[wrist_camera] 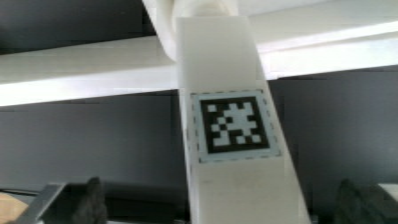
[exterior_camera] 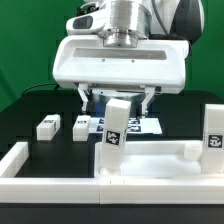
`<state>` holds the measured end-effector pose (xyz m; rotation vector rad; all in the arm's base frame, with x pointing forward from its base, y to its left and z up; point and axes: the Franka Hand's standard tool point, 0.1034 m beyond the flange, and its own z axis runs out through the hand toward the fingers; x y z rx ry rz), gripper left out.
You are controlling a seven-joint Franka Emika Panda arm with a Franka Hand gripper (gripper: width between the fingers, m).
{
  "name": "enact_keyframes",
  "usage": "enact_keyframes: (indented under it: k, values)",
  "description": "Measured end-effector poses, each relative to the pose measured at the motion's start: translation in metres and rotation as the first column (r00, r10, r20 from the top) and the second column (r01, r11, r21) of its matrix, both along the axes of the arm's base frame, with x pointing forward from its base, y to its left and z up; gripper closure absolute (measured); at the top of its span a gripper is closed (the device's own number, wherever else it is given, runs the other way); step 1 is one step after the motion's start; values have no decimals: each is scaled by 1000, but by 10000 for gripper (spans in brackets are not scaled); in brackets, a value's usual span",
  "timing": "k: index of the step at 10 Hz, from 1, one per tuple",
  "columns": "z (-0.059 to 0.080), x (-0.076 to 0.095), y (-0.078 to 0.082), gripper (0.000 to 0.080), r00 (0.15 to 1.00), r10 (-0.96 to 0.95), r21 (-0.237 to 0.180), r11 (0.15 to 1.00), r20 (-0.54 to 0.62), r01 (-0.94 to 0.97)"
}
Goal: Assemble desk
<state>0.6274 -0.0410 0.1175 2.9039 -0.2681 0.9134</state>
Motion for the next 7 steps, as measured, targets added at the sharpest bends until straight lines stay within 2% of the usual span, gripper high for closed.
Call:
enact_keyframes:
  k: [2,4,5,6,7]
  values:
    - [1,1,-1,151,1000,1,4,1000,-9,-1]
    - [19,10,-2,151,998,-3,46,999,-61,6]
    - [28,16,-4,151,998,-5,52,999,-55,7]
    - [36,21,-6,151,996,-7,73,997,-85,13]
    - [36,21,-2,151,980,4,120,993,-199,20]
